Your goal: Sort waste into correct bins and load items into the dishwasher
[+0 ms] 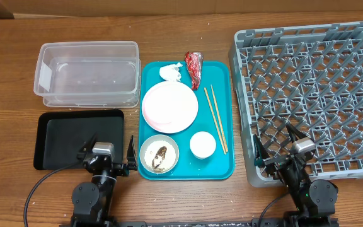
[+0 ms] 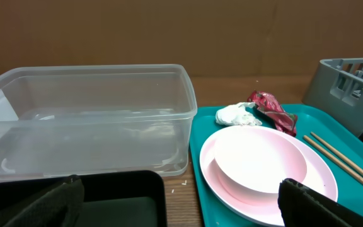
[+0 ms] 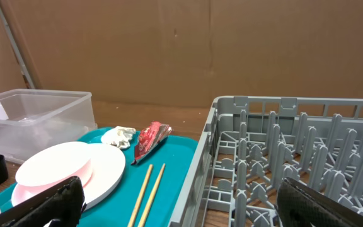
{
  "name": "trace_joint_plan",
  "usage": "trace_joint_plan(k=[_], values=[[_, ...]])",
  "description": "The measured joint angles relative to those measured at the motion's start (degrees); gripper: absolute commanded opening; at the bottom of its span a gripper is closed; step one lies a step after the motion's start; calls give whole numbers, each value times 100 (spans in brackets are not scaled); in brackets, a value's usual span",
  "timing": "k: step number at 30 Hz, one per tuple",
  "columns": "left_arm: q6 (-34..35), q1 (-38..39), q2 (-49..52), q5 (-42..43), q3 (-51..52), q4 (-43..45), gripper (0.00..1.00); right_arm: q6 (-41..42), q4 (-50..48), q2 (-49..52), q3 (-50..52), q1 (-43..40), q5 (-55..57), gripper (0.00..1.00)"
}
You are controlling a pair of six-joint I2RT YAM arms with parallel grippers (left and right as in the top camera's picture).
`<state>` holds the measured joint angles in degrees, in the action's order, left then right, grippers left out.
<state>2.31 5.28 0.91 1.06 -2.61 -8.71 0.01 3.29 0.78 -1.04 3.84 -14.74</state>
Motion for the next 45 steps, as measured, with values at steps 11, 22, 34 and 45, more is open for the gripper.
trace_joint_plan(k=[11,22,34,45], values=[[0,0,0,-2,0,0,100,-4,0,0,0,0,-2,100],[-2,0,0,-11,0,4,100,-2,4,0,0,0,-2,100],[-501,0,0,-1019,2,120,100,0,2,0,0,0,-232,100],[595,0,0,1106,17,426,100,632,0,0,-2,0,-1912,100]])
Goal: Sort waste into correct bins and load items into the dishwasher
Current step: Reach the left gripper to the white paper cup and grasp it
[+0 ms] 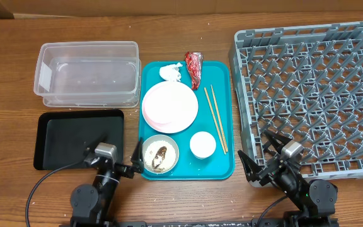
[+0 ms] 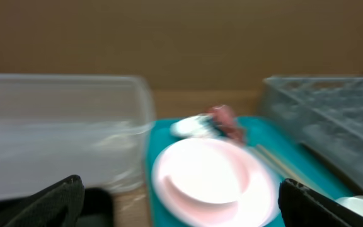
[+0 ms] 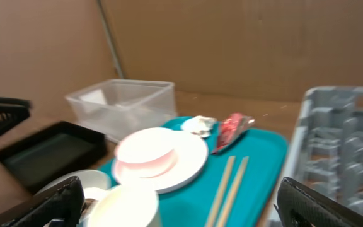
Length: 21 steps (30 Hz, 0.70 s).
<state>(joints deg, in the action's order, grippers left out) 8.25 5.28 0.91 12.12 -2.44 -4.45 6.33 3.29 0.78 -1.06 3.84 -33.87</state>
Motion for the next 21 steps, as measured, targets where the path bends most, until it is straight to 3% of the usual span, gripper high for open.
trace_joint_plan(k=[3,6,11,17,21], values=[[374,0,0,684,-42,271,100,308,68,2,-61,0,-151,100],[647,0,4,1093,-404,-50,100,562,308,68,-487,0,-216,100],[841,0,540,1410,-2096,-1366,100,761,1408,619,-1945,0,-282,100],[898,0,2227,1578,-4435,-3403,100,852,3141,2164,-3917,0,-337,100],[874,0,3268,1945,-5427,-3847,100,868,4046,3180,-4962,0,-455,100]])
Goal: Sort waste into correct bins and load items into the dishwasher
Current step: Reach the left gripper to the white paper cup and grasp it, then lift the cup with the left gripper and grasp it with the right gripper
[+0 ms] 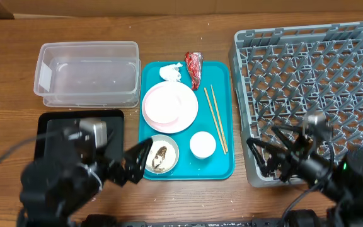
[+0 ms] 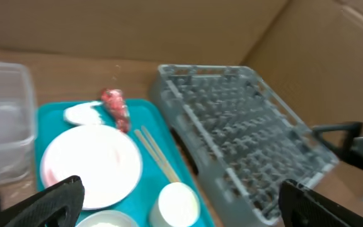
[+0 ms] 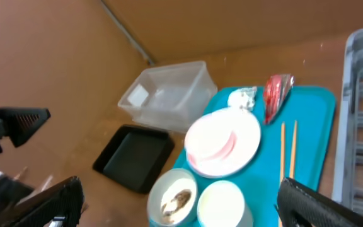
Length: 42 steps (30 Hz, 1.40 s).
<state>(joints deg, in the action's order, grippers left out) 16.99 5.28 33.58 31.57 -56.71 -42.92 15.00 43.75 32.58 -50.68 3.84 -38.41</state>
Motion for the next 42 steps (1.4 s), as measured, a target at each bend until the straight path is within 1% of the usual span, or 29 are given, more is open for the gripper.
trace_joint_plan(k=[2,6,7,8,9,10,11,12,13,16,19,20,21,25,27,29,30,32,33,34,36,39,42], values=[[70,0,372,391,-260,20,100,0,188,343,-236,2,-197,100],[181,17,890,1110,-367,0,100,0,442,726,-280,0,-584,100],[192,59,1012,1134,-380,-177,95,9,577,817,-280,2,-614,100],[192,125,1132,1128,-380,-391,86,24,704,903,-280,2,-610,100],[157,227,1296,1069,-380,-643,83,66,782,992,-280,2,-590,100],[101,542,1652,638,-407,-1309,79,168,951,1209,-282,2,-448,100],[74,739,1840,348,-422,-1558,77,192,988,1268,-282,2,-407,100],[74,949,2009,-2,-428,-1823,72,216,1023,1342,-282,2,-341,100],[87,1451,2365,-494,-431,-2035,71,243,1032,1384,-282,0,-304,100],[275,2452,3204,-1419,-433,-1792,67,289,1038,1392,-282,0,-225,100],[588,3209,3980,-2140,-426,-1598,69,302,1294,1394,-284,2,-175,100],[688,3320,4118,-2260,-420,-1460,69,302,1408,1392,-284,0,-144,100],[804,3456,4315,-2417,-420,-1119,69,308,1537,1392,-284,2,-81,100],[1010,3718,4798,-2763,-420,-365,69,304,1582,1392,-284,2,116,100],[1121,3790,5086,-2953,-420,-68,62,304,1589,1394,-284,2,164,100],[1207,3797,5403,-3069,-420,201,51,302,1596,1392,-284,2,186,100],[1255,3790,5552,-3126,-420,251,37,304,1624,1392,-284,2,199,100],[1379,3770,5904,-3211,-420,273,22,306,1650,1392,-284,2,234,100],[1427,3766,5984,-3241,-420,280,9,306,1663,1392,-284,2,243,100],[1436,3744,6057,-3259,-420,282,4,304,1672,1392,-284,2,245,100],[1458,3718,6124,-3265,-420,229,4,302,1672,1392,-284,2,260,100],[1491,3606,6109,-3176,-466,-107,4,299,1674,1392,-284,2,269,100],[1510,3311,5989,-2990,-568,-496,4,295,1622,1392,-284,2,269,98]])
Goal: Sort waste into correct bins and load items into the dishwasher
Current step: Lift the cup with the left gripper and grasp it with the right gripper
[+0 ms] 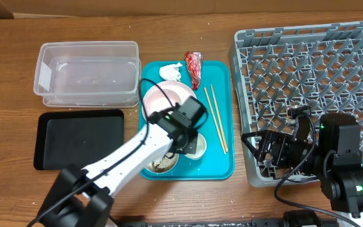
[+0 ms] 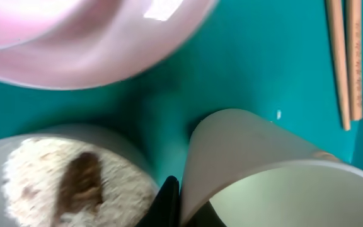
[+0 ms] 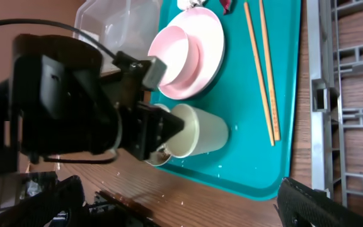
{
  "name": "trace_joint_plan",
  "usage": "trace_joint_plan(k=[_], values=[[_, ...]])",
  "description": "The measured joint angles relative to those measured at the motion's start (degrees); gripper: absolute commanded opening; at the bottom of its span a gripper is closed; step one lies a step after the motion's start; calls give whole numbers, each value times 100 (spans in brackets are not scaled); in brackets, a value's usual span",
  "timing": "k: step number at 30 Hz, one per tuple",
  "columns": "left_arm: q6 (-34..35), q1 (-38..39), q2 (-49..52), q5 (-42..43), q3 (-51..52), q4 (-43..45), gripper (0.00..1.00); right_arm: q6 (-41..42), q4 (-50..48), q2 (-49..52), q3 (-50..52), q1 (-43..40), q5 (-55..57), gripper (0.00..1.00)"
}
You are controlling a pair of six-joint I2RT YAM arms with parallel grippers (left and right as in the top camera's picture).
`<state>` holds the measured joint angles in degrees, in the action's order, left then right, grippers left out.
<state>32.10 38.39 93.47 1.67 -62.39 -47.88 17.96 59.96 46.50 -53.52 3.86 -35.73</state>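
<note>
A white cup (image 3: 200, 129) lies tilted on the teal tray (image 1: 222, 165), its mouth toward my left gripper (image 1: 191, 140). That gripper is shut on the cup's rim (image 2: 251, 164); one black finger (image 2: 169, 202) presses the outside of the wall. A bowl with brown food residue (image 2: 62, 183) sits just left of the cup. The pink plate (image 1: 169, 104) carries a small pink bowl (image 3: 181, 53). Chopsticks (image 1: 216, 118), a white tissue (image 1: 171, 72) and a red wrapper (image 1: 194, 68) lie on the tray. My right gripper (image 1: 263, 151) hangs open at the rack's front left corner.
A grey dish rack (image 1: 314, 82) fills the right side. A clear plastic bin (image 1: 87, 79) stands at the back left, with a black tray (image 1: 80, 139) in front of it. My left arm crosses the tray's front left, covering part of the residue bowl.
My left gripper was open over the black tray's right edge; now it is on the teal tray, shut on the white cup, which has tipped over. The right gripper stays open by the rack.
Both grippers rested open at the table's front edge, the left by the black tray, the right at the rack. They then turned toward the teal tray, then stood higher above the table. Now the left one holds the tilted cup.
</note>
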Motion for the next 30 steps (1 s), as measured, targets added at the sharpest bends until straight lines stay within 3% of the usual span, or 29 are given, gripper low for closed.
trace_joint_plan(k=[4,8,12,17,25,30], values=[[-166,-726,-592,800,-177,-24,4,2,-216,0,0,0,-4,97],[-636,-1657,-1331,2253,-348,87,4,0,-566,0,0,0,-133,97],[-1228,-2455,-1563,4360,-374,184,4,-155,-1331,0,0,9,-896,97],[-1773,-2702,-1543,6839,-372,402,4,-234,-2251,74,-4,313,-1969,97],[-1934,-2599,-1543,8061,-372,466,4,-166,-2964,533,-7,1189,-2461,92],[-2013,-2494,-1543,8234,-372,476,4,195,-3853,863,-7,1668,-2518,74]])
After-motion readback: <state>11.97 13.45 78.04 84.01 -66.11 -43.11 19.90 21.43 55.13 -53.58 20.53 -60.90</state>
